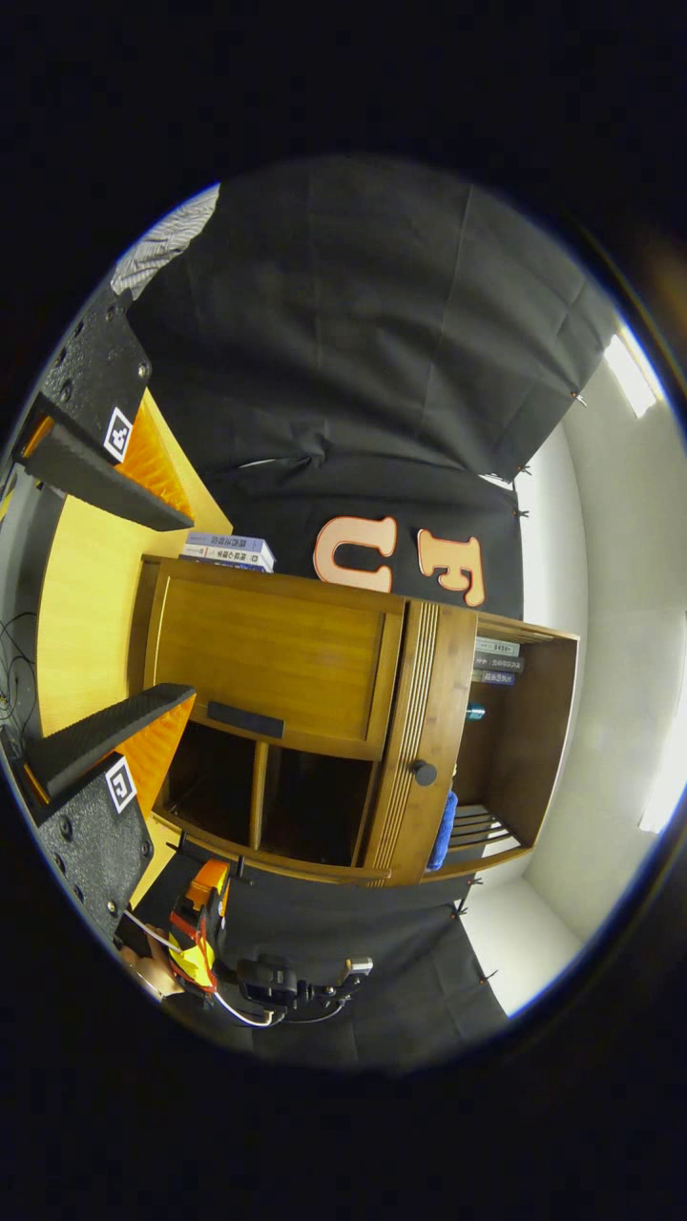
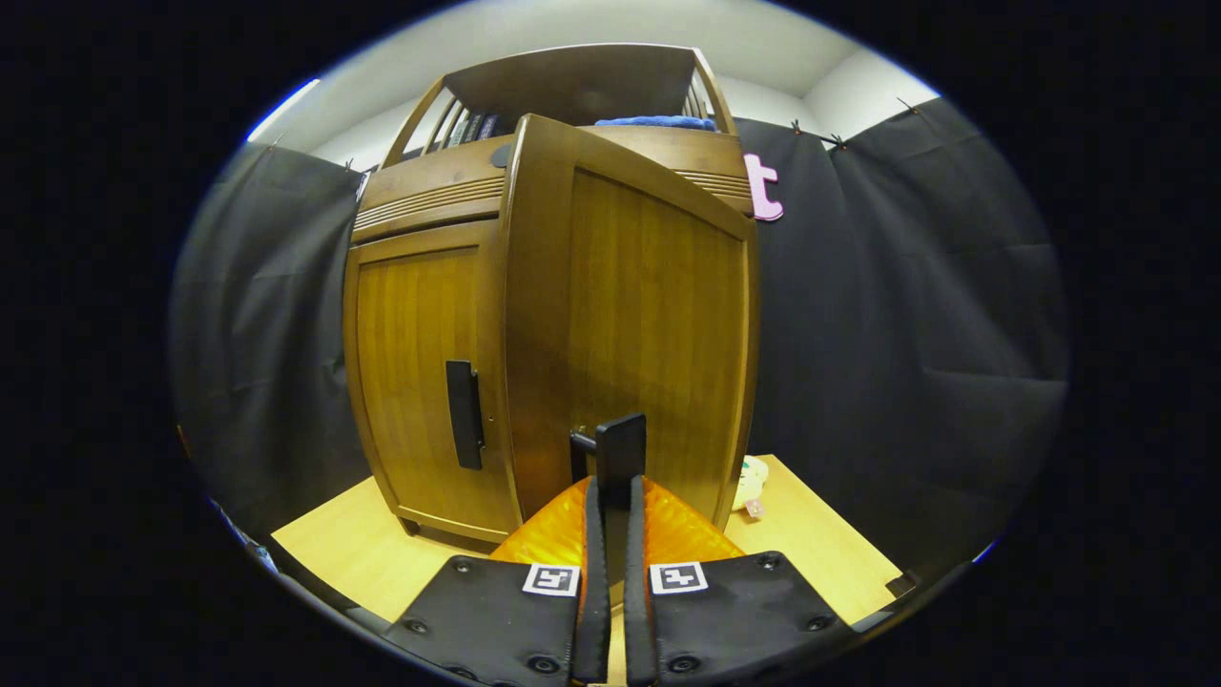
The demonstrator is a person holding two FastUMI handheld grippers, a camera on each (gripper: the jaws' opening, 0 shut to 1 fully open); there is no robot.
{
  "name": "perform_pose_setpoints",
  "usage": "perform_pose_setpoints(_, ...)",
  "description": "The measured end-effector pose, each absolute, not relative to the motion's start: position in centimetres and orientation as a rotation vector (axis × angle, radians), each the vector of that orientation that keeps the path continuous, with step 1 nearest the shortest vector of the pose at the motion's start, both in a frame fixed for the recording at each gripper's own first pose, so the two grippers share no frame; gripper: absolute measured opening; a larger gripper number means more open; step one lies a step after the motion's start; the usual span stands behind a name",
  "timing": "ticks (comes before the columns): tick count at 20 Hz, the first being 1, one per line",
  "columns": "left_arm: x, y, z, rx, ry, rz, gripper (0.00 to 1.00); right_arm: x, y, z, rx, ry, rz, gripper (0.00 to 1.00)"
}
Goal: Open the right door of the double-door shoe cabinet with the right hand, and open the left door with the left hand.
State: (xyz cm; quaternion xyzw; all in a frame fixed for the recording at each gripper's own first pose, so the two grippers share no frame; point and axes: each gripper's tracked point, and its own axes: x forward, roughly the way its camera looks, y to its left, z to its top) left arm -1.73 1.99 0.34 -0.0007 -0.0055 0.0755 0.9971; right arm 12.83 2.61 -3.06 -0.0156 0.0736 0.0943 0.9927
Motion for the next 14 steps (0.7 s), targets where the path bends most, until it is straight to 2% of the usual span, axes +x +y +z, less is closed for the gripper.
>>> perform_pose_setpoints(2,-1.5,1.0,0.5,0.006,-0.014,0.132,0.96,12.3,1.5,-2.8,-0.035,0.142,0.192,0.17)
perform_pose_setpoints(3,-1.3,0.5,0.6,0.009,-0.016,0.125,0.96,12.2,1.1,-2.9,-0.042,0.139,0.197,0.13)
perform_pose_setpoints(10,-0.1,-2.4,1.3,0.034,-0.038,0.106,0.96,11.2,-1.7,-2.4,-0.049,0.134,0.217,0.13)
perform_pose_setpoints(11,0.2,-3.0,1.3,0.033,-0.038,0.104,0.96,10.9,-2.4,-2.4,-0.054,0.134,0.214,0.10)
perform_pose_setpoints(12,0.4,-3.5,1.2,0.037,-0.037,0.103,0.96,10.8,-3.0,-2.4,-0.066,0.132,0.212,0.17)
perform_pose_setpoints(14,0.5,-4.6,1.2,0.052,-0.036,0.103,0.96,10.4,-4.0,-2.3,-0.076,0.127,0.215,0.17)
